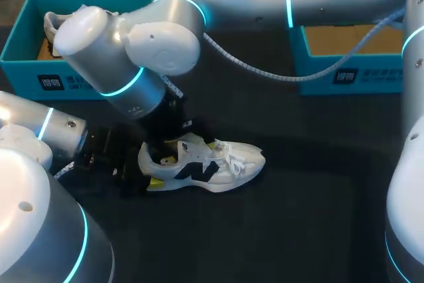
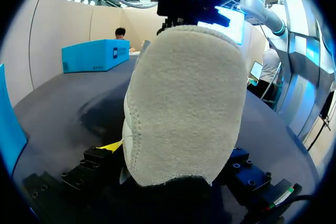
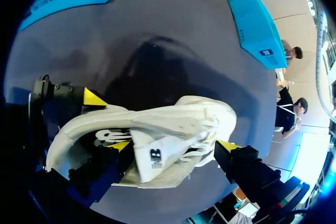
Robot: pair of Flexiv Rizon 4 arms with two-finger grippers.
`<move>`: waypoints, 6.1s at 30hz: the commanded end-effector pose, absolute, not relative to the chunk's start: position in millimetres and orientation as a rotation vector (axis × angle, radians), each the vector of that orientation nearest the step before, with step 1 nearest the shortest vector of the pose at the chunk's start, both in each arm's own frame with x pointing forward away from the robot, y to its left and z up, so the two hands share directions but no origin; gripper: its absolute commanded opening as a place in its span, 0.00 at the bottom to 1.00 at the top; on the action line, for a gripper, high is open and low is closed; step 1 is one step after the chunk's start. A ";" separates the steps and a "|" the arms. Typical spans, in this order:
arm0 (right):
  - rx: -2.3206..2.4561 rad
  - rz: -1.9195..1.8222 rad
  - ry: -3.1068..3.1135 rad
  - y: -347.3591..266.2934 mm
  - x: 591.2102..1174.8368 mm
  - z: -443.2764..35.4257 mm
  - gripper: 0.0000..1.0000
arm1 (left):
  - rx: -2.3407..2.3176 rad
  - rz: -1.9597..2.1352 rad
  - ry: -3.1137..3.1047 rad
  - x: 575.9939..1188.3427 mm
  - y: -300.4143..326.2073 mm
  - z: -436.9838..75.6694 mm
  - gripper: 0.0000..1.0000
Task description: Take the shoe out of the shoebox, open the shoe tongue, remove and reinsert the insole, then place the shoe into the shoebox
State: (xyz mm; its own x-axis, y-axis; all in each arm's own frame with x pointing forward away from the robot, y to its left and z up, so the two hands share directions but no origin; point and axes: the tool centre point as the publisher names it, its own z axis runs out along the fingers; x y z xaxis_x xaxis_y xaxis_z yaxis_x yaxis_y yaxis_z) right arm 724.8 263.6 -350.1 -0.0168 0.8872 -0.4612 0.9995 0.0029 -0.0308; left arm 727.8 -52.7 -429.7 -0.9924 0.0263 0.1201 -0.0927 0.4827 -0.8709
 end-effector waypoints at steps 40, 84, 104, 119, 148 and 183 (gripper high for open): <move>2.021 -0.156 2.048 197.9 725.9 -324.7 0.00 | 0.059 1.536 -2.604 726.8 -56.5 -438.3 0.00; 2.012 -0.126 2.154 139.3 740.3 -351.1 0.79 | 0.059 1.536 -2.604 726.8 -56.5 -438.3 0.00; 1.122 0.115 2.694 181.5 813.1 -290.1 1.00 | 0.059 1.536 -2.604 726.8 -56.5 -438.3 0.00; -0.126 0.460 3.034 225.0 800.3 -291.3 1.00 | 0.059 1.536 -2.604 726.8 -56.5 -438.3 0.00; -0.340 0.657 3.016 236.3 774.3 -311.7 0.00 | 0.059 1.536 -2.604 726.8 -56.5 -438.3 0.00; -0.232 0.426 3.063 283.4 744.7 -364.2 0.00 | 0.059 1.536 -2.604 726.8 -56.5 -438.3 0.00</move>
State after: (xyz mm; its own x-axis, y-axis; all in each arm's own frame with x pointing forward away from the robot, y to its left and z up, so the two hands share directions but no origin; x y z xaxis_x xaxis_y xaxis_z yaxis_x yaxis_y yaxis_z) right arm 745.5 284.5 -363.1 -0.9878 -0.1423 -0.0634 -0.1541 0.9515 0.2663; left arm 727.8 -52.7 -429.9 -0.9924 0.0262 0.1201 -0.0927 0.4828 -0.8708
